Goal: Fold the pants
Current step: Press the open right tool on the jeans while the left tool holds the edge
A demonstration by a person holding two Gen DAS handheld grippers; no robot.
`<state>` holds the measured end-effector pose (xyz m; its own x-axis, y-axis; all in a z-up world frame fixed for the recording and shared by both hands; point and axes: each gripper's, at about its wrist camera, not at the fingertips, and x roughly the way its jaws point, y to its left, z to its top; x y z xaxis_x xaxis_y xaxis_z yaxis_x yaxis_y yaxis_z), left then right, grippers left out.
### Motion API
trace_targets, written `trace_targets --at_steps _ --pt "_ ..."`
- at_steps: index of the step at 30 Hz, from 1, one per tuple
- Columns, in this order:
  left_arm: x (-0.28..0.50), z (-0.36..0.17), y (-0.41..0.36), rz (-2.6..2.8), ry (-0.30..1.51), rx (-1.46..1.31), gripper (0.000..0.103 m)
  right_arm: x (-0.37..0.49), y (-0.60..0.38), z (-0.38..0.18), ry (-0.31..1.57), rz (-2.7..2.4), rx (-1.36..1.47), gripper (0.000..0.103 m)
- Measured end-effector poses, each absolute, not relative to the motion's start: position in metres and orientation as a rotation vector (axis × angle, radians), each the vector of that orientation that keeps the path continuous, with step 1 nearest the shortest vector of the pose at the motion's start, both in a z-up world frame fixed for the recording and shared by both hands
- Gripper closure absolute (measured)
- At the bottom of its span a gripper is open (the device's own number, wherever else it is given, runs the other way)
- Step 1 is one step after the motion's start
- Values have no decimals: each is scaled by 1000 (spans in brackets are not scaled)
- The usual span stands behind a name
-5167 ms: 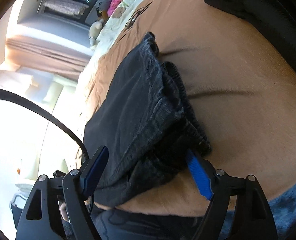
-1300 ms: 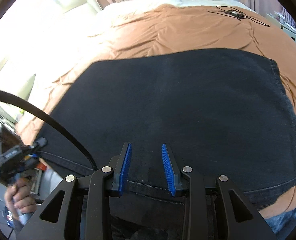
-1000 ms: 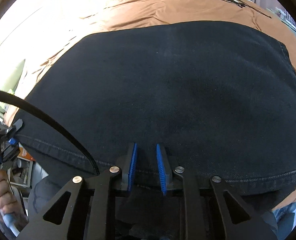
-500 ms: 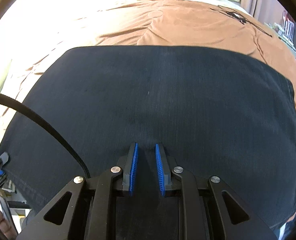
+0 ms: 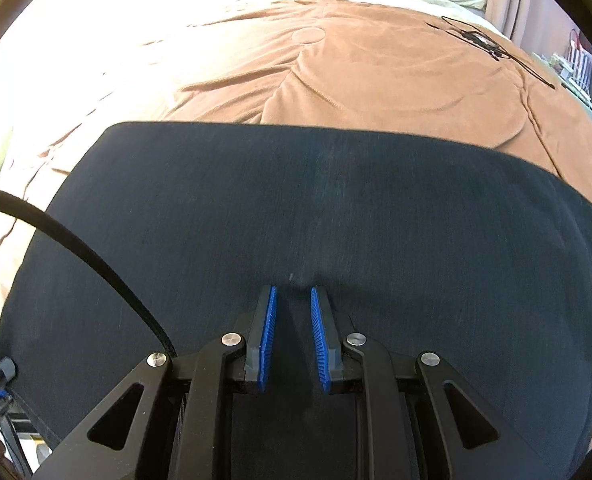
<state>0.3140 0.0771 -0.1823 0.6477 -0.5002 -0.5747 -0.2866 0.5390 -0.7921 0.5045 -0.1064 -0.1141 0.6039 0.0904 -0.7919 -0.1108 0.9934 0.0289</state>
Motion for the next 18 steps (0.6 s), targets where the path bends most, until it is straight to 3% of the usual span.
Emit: trace_targets --at_steps 6,8,12,18 --pt "319 -186 78 -138 910 -1024 81 515 -101 -113 922 104 -19 90" --pt "321 -187 79 -141 913 -1024 72 521 -100 -112 920 103 -16 90" --pt "330 -188 80 -165 911 -1006 65 532 -101 -111 927 109 16 90" --pt "348 -190 80 -202 903 -989 63 555 -108 -112 935 123 64 90"
